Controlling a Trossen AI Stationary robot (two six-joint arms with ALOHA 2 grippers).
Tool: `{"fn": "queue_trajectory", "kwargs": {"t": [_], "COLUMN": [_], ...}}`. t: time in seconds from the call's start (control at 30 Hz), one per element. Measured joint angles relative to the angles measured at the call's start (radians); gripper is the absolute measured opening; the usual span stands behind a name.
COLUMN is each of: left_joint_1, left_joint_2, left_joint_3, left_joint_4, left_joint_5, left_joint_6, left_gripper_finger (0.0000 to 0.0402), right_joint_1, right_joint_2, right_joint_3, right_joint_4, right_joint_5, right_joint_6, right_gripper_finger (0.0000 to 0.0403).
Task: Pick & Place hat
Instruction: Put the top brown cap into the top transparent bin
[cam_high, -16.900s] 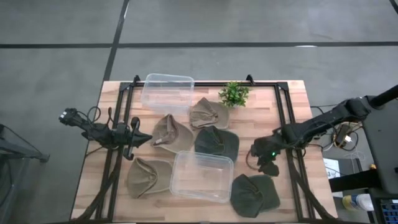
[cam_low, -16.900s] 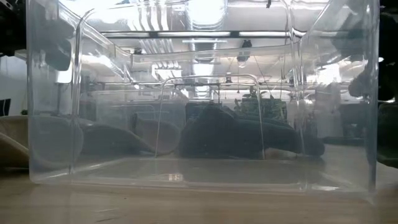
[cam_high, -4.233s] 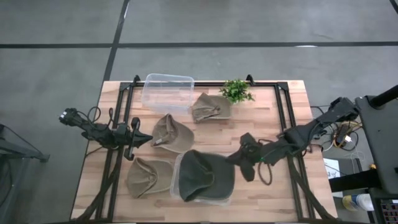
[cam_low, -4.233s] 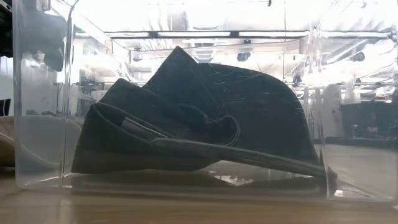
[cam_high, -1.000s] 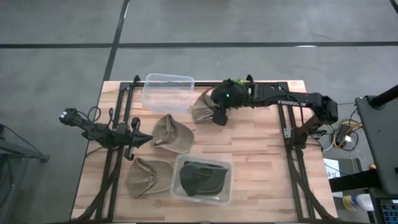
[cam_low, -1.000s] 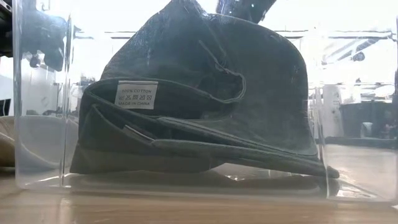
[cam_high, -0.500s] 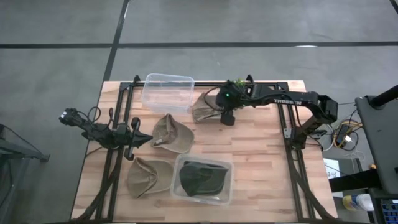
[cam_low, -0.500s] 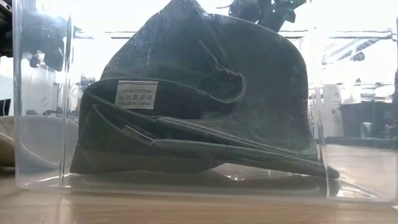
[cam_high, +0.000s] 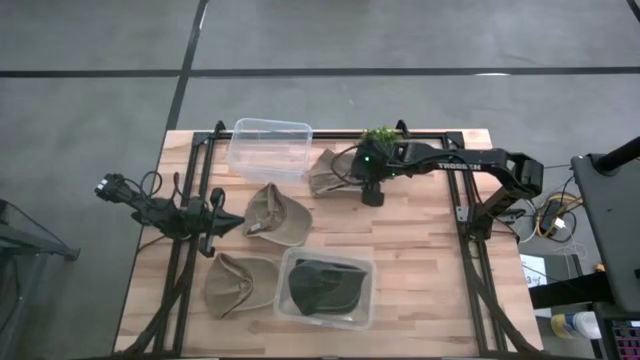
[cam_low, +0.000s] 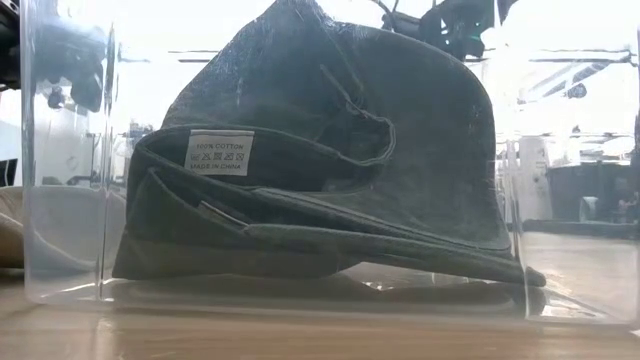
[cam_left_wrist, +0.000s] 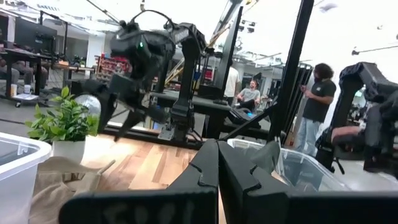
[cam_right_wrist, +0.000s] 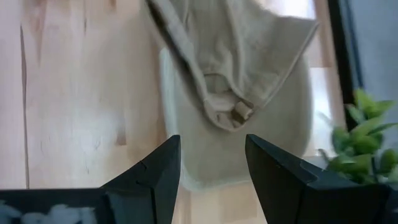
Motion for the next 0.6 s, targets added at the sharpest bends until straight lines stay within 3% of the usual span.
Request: {"fn": "queue_trajectory", "kwargs": {"t": [0.6], "left_joint_1": [0.0], "left_joint_2": [0.002], "left_joint_3": [0.0], "left_joint_4": [0.027], "left_joint_5": [-0.02], "left_joint_6": [-0.004], "left_gripper_finger": [0.0], "right_joint_1": [0.003], "right_joint_2": [0.01], "right_joint_3": [-0.157], "right_joint_4": [0.219], "right_joint_5": [-0.048], "right_joint_6": [-0.067], "right_gripper_finger": [0.0173]}}
